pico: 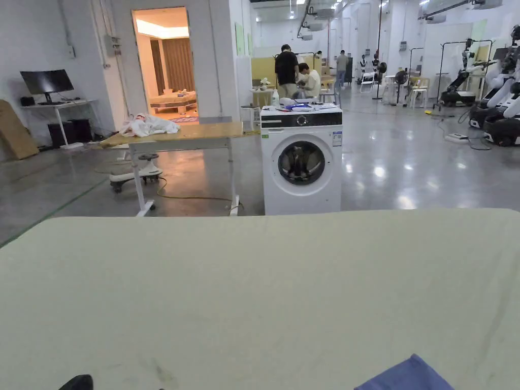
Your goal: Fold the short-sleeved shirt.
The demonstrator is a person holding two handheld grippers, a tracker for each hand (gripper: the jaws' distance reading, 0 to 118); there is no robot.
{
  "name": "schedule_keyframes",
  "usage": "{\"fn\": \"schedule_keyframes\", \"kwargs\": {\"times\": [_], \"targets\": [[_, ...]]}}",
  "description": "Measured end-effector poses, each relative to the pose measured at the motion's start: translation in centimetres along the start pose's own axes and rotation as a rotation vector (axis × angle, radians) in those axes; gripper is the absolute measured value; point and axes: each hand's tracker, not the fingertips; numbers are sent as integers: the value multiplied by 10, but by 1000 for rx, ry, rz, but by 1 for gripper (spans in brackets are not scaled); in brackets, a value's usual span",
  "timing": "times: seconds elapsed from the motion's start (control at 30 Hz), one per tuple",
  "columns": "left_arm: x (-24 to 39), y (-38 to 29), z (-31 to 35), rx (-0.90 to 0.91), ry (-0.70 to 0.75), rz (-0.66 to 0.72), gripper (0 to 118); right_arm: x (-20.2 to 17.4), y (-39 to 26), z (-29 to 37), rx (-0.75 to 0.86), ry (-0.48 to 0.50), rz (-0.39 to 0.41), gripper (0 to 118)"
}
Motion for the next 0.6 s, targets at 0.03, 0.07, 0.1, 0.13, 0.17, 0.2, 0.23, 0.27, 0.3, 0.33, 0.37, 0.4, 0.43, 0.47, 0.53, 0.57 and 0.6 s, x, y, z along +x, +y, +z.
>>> {"fn": "schedule_keyframes", "kwargs": {"times": [0.03,0.07,0.1,0.13,0.17,0.2,0.23,0.27,0.3,0.33,0.37,0.4,0.43,0.47,0.53,0.57,0.6], "targets": [[-2,0,14,14,38,-41,56,-1,0,0,-2,7,11,0],[-4,2,23,26,76,-76,49,-3,1,0,1,7,21,0],[-4,3,31,15,123,-100,38,-5,1,1,3,10,31,0],[-6,5,37,-9,160,-98,28,-6,1,3,7,14,38,0],[-8,5,41,-15,172,-100,20,-6,1,4,14,16,41,0],[-10,5,45,-30,173,-97,12,-7,0,6,25,14,39,0],[-11,7,46,-46,179,-85,7,-8,0,7,31,16,34,0],[-12,7,48,-52,182,-71,0,-8,0,7,36,19,29,0],[-13,7,49,-48,177,-52,0,-8,0,8,44,21,25,0],[-13,7,51,-45,172,-40,0,-8,1,9,47,22,23,0],[-11,9,51,-21,167,-34,0,-9,1,9,49,24,25,0],[-7,11,53,5,166,-44,0,-9,2,9,49,24,28,0],[-4,14,53,5,163,-55,0,-8,2,9,50,20,32,0],[-2,17,52,4,151,-65,0,-8,3,10,50,17,36,0],[2,18,48,16,136,-68,0,-8,3,10,51,14,32,0],[3,21,45,3,121,-63,0,-7,3,10,52,13,25,0],[4,22,44,-1,116,-56,0,-7,3,10,51,13,20,0]]}}
